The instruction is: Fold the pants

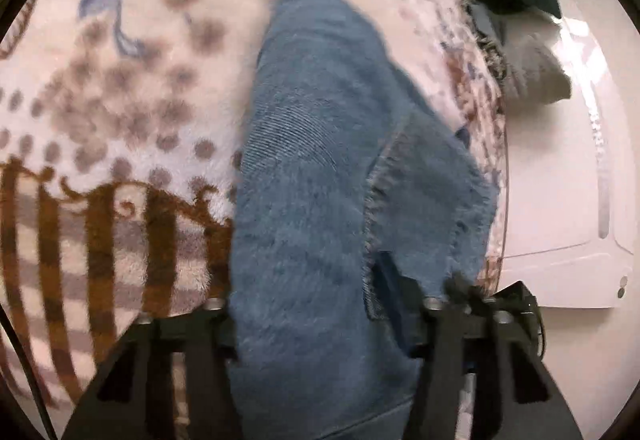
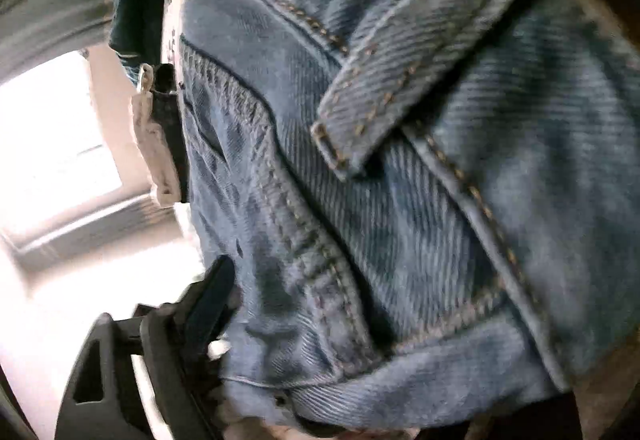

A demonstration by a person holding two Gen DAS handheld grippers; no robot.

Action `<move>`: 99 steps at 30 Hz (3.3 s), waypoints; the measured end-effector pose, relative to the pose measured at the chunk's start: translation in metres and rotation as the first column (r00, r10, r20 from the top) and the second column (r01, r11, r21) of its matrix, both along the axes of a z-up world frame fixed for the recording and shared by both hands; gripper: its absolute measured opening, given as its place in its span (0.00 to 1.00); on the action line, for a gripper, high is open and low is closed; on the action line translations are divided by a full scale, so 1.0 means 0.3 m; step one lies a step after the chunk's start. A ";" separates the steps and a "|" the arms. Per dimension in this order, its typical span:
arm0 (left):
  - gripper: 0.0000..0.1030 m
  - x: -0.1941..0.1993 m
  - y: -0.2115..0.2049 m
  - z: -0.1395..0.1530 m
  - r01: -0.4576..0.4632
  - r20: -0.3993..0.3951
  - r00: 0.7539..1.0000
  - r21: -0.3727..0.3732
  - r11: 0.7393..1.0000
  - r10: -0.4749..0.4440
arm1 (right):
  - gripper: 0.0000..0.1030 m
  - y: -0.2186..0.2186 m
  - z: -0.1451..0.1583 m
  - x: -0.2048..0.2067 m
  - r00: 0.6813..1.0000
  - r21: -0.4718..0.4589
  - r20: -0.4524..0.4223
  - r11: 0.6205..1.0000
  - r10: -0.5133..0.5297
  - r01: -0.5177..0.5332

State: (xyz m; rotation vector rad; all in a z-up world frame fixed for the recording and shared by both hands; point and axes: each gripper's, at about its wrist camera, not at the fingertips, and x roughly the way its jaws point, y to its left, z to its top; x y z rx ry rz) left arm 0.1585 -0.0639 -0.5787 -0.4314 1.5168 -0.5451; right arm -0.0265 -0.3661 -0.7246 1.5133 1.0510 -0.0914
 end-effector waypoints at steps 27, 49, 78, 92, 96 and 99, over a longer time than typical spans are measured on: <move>0.25 0.601 -0.012 0.680 -0.034 0.269 0.960 -0.174 0.984 0.081 | 0.37 -0.059 0.827 0.786 0.951 -0.321 0.284 0.947 0.121 -0.025; 0.36 1.529 0.320 0.183 -0.033 0.190 0.981 -0.023 0.999 0.037 | 0.58 0.349 0.423 1.937 0.939 -0.385 0.140 0.891 0.315 -0.242; 0.94 0.823 0.209 1.198 -0.267 0.549 0.834 0.488 0.831 -0.055 | 0.95 0.510 1.717 1.233 0.893 -0.898 -0.185 0.298 0.411 -0.323; 0.94 0.272 0.275 1.660 -0.376 0.668 0.744 0.395 0.838 0.019 | 0.95 0.607 2.282 0.599 0.868 -0.957 -0.079 0.207 0.490 -0.204; 0.94 0.180 0.290 1.746 -0.379 0.697 0.717 0.385 0.841 0.004 | 0.95 0.636 2.398 0.465 0.867 -0.963 -0.059 0.202 0.495 -0.181; 0.94 0.111 0.300 1.801 -0.371 0.713 0.701 0.386 0.844 -0.018 | 0.95 0.661 2.485 0.370 0.864 -0.967 -0.031 0.204 0.502 -0.153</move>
